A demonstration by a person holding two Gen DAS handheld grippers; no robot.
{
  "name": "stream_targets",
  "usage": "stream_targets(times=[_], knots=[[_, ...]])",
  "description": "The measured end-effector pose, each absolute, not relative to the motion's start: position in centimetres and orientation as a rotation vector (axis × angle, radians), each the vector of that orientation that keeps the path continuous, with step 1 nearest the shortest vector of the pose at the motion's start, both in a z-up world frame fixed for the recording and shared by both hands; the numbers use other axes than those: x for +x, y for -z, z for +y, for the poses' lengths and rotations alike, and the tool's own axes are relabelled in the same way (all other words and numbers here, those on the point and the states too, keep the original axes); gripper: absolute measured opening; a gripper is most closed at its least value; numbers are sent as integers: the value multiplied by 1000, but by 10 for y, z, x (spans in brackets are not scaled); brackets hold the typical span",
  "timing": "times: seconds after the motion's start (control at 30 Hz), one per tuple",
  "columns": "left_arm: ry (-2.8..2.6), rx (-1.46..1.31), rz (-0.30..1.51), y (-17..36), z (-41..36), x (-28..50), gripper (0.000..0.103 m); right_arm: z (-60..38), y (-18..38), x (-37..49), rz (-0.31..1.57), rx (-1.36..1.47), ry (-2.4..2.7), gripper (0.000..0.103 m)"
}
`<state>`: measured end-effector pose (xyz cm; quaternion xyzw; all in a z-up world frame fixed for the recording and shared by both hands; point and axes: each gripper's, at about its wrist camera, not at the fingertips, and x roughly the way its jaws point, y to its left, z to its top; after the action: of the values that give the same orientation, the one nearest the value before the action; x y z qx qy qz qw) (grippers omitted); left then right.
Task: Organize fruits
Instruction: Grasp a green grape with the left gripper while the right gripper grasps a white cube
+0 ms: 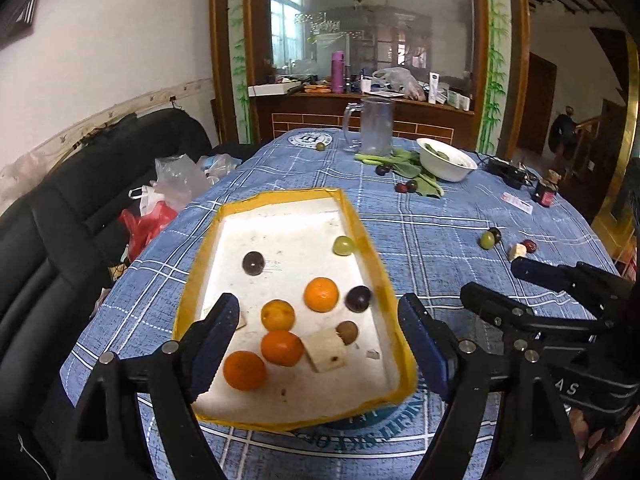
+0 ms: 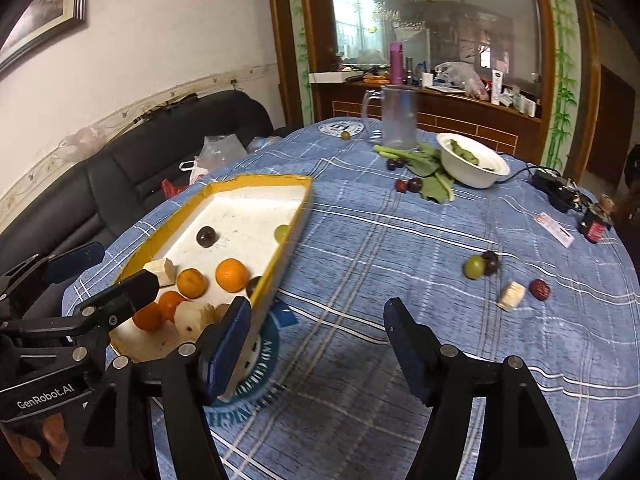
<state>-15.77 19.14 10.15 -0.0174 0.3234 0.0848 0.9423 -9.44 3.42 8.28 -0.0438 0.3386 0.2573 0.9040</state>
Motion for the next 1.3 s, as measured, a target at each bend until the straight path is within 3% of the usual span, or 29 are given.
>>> stream_targets(times=[0.4, 0.87, 1.3], knots=[[-121, 13, 678, -102, 162, -157, 81, -15, -81, -98, 681, -84, -458, 76], [-11, 6, 787, -75, 128, -126, 84, -154, -58, -59, 759, -10, -160, 76], [68, -1, 827, -70, 98, -91, 84, -124, -35, 11, 866, 102, -241, 76]])
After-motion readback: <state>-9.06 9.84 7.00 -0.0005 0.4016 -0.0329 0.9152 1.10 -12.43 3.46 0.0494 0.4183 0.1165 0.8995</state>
